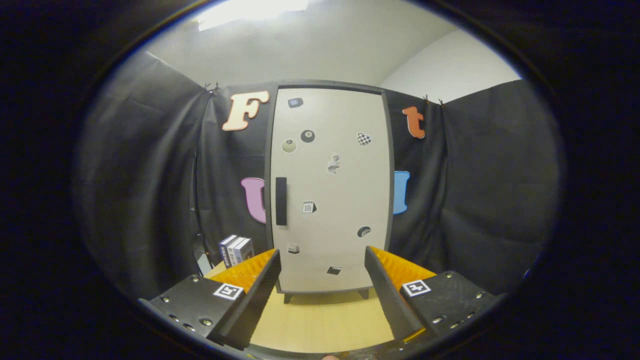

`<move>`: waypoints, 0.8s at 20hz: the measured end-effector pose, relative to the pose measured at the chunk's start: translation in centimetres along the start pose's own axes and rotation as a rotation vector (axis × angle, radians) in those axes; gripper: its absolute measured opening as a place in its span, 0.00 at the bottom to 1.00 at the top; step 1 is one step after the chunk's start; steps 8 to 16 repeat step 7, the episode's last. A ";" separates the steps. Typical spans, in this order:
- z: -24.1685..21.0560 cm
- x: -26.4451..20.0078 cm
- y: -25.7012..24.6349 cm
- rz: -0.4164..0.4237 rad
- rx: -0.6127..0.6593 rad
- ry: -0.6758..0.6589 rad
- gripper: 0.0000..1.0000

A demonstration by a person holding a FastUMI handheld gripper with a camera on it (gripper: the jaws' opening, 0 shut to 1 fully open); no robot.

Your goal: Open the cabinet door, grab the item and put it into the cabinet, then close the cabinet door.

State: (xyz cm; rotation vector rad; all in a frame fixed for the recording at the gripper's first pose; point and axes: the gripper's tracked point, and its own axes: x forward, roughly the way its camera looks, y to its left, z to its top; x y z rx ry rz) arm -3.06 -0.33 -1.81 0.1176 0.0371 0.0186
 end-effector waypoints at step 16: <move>-0.3 -1.4 -1.1 -0.032 0.008 0.016 0.99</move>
